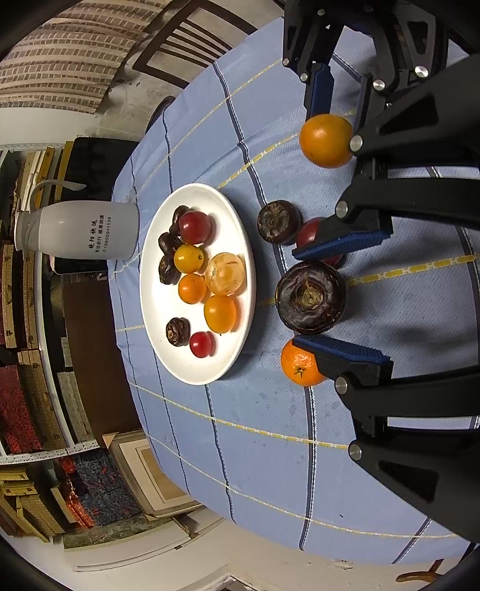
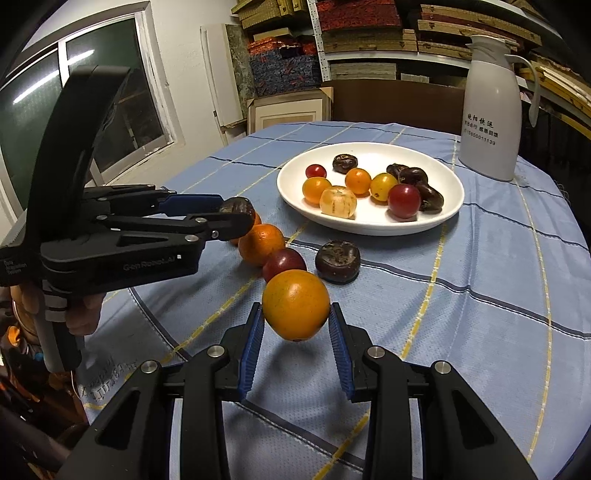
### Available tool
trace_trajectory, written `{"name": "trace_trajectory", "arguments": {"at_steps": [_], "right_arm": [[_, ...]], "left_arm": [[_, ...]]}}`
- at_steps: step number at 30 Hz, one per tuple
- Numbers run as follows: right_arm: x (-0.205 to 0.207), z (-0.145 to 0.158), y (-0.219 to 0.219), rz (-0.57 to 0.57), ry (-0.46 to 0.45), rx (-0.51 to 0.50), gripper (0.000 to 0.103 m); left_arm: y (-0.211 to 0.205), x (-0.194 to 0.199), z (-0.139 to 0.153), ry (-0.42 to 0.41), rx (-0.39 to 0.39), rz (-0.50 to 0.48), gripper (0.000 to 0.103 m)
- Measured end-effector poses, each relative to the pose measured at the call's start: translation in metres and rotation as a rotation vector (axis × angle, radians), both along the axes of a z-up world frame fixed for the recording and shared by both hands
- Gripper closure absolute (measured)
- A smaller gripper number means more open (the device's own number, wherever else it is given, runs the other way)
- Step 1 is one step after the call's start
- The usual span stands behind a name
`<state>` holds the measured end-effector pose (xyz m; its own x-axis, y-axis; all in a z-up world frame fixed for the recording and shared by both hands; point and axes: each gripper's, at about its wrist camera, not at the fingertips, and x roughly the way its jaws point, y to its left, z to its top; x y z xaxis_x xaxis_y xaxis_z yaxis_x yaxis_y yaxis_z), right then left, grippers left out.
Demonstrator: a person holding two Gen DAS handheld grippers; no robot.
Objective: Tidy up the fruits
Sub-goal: 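Carry dark fruit with left tool while right tool carries orange, release both on plate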
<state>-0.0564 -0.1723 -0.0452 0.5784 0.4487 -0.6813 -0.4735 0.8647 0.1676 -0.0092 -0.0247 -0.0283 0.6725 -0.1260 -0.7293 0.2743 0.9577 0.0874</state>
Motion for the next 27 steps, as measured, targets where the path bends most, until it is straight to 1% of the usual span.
{"name": "trace_trajectory", "arguments": {"at_steps": [6, 8, 16, 20, 27], "right_arm": [[0.006, -0.002, 0.005, 0.004, 0.006, 0.003, 0.067], [0.009, 0.002, 0.005, 0.005, -0.002, -0.005, 0.067], [0.036, 0.035, -0.002, -0.032, -0.074, -0.024, 0.067], [0.054, 0.047, -0.008, -0.060, -0.093, -0.002, 0.067], [0.075, 0.053, -0.013, -0.083, -0.101, 0.030, 0.067]], "left_arm": [[0.001, 0.007, -0.001, 0.004, -0.007, 0.000, 0.062], [0.001, 0.011, 0.000, -0.002, 0.006, -0.001, 0.062], [0.005, 0.045, 0.022, -0.052, 0.048, 0.026, 0.062], [0.002, 0.064, 0.031, -0.068, 0.036, 0.038, 0.062], [-0.006, 0.081, 0.028, -0.058, 0.043, 0.033, 0.062]]}}
